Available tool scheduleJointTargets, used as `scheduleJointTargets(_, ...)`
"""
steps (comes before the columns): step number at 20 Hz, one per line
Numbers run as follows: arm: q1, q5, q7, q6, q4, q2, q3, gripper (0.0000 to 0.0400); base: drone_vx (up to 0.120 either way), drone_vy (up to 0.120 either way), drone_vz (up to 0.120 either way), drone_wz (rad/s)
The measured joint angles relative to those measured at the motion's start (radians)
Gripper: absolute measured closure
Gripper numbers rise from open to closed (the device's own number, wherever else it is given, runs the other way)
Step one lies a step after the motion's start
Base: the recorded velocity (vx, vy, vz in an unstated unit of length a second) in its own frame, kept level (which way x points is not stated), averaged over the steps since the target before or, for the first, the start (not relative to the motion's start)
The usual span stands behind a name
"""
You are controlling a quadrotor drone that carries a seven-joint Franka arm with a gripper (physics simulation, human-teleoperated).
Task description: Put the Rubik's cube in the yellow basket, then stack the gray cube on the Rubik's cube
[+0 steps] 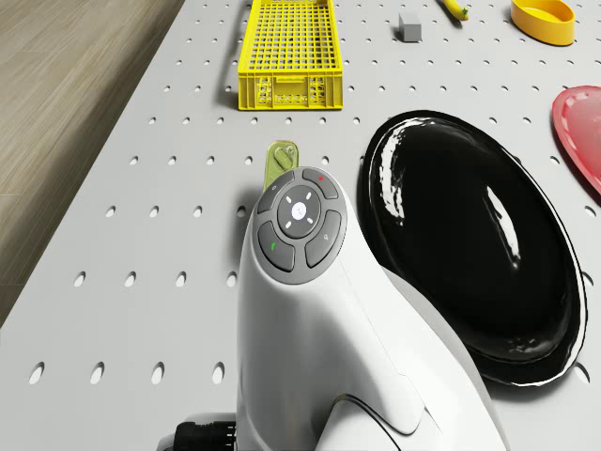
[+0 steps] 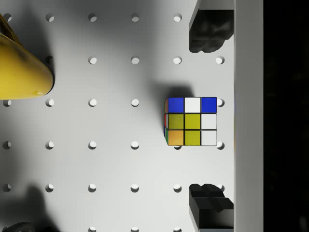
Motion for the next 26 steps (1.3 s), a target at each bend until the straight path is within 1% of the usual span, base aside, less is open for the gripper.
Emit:
scheduleJointTargets(7,-0.011,0.016,0.01,0.031,0.002,-0.033,0.008,0.0,0.0,0.0,-0.114,0.0)
scheduleJointTargets(14,-0.014,-0.033,0.006,0.094,0.02,-0.078,-0.051,0.0,0.0,0.0,0.0,0.0)
scheduleJointTargets(20,-0.058,-0.043,0.012,0.123,0.061,-0.089,-0.057,0.0,0.0,0.0,0.0,0.0)
scheduleJointTargets(26,-0.075,-0.063,0.014,0.158,0.082,-0.109,-0.082,0.0,0.0,0.0,0.0,0.0)
